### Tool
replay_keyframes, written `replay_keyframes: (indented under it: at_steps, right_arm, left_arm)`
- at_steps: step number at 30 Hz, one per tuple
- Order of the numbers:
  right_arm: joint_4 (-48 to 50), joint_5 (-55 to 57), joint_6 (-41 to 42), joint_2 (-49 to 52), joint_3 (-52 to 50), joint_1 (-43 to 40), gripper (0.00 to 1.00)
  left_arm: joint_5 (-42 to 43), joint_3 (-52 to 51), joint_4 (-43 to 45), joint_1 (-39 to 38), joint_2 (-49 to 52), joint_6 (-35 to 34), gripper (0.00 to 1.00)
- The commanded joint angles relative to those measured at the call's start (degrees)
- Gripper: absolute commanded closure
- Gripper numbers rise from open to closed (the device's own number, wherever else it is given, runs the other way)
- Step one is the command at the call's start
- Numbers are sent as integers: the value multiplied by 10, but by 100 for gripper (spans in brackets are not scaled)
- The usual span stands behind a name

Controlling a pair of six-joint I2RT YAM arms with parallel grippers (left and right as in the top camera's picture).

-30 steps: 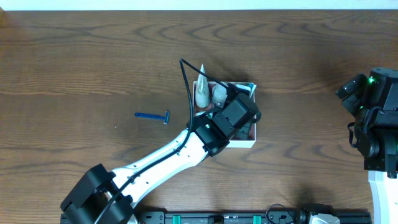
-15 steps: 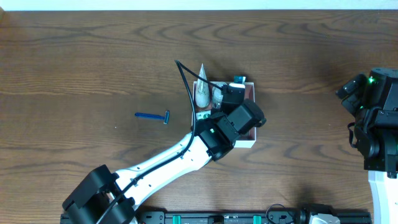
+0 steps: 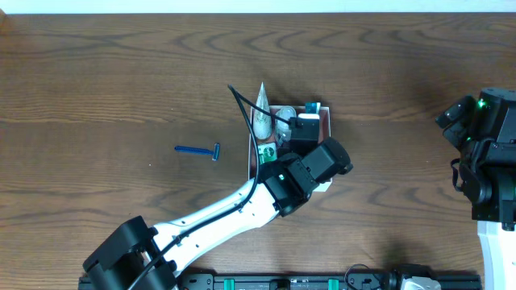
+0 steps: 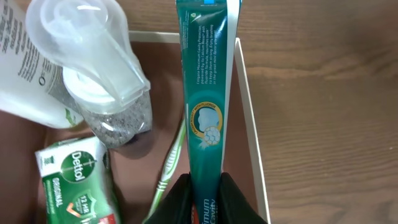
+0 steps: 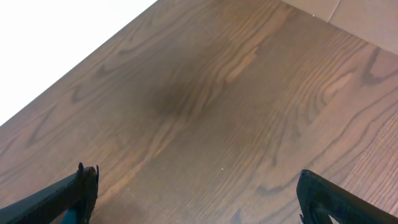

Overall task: Pack container
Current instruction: 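Lower the toothpaste into the box beside the toothbrush and release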

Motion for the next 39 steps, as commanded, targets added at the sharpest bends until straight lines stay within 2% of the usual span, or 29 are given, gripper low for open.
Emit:
replay_keyframes:
  at_steps: [1,8,17,20,23,27,34,39]
  right_arm:
    - [-1,12,-7,-1,5,-5,1]
    - [-1,12,-7,-1,5,-5,1]
    - [-1,12,-7,-1,5,-5,1]
    - [-1,12,-7,-1,5,-5,1]
    - [-1,12,-7,-1,5,-5,1]
    - [-1,12,-7,-1,5,-5,1]
    - [-1,12,-7,-1,5,-5,1]
    - [-1,12,-7,-1,5,-5,1]
  left_arm:
    - [-24,12,-1,-1,11,-37,86]
    - [-24,12,2,-1,61,-78,86]
    - [-21,12,14,-1,86,-79,86]
    - [-18,12,18,-1,86,-79,83]
    - [-15,12,31,-1,86,-79,72]
    - [-13,12,42,-1,86,-78,71]
    - [-13,12,42,-1,80,-68,71]
    - [-13,13,46,-7,54,-11,71]
